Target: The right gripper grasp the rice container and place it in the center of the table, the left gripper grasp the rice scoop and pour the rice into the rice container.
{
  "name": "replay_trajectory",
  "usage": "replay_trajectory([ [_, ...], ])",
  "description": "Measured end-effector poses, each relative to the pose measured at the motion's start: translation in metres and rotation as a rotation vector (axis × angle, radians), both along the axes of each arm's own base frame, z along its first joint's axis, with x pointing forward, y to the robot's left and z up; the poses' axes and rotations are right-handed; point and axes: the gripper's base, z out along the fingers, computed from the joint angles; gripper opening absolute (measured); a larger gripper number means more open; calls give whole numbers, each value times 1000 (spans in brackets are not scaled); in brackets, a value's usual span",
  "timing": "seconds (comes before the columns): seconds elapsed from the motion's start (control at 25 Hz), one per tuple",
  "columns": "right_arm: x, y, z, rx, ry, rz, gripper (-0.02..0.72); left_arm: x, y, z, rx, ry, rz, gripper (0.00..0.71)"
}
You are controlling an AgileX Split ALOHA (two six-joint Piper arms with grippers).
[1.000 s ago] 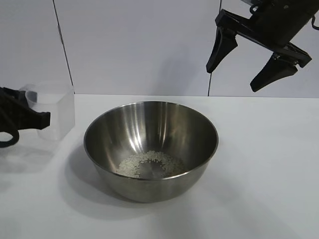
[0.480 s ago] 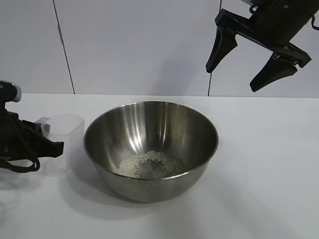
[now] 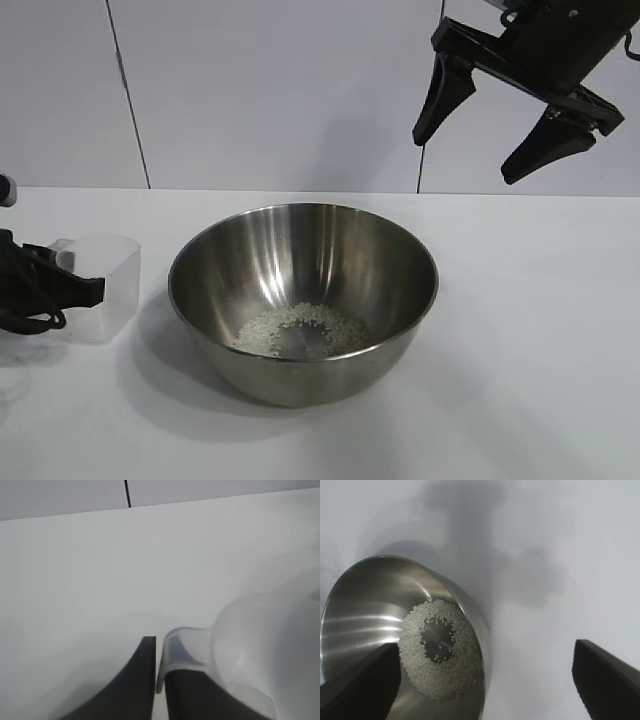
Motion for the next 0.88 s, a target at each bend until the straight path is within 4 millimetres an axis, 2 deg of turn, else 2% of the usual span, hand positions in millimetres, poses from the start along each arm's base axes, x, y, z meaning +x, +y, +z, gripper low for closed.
replay_trajectory([
  [0.28, 0, 0, 0, 1, 0, 0, 639, -1, -4, 0, 2, -5, -56, 421],
  [0.36, 0, 0, 0, 1, -1, -1, 639, -2, -4, 0, 3, -2, -56, 471],
  [0.44, 0, 0, 0, 1, -1, -1, 639, -6, -3, -2, 6, 11, -56, 498],
  [0.68, 0, 0, 0, 1, -2, -1, 639, -26, 2, -9, 30, 79, -62, 516],
  [0.88, 0, 0, 0, 1, -2, -1, 639, -56, 10, -16, 52, 176, -63, 577],
])
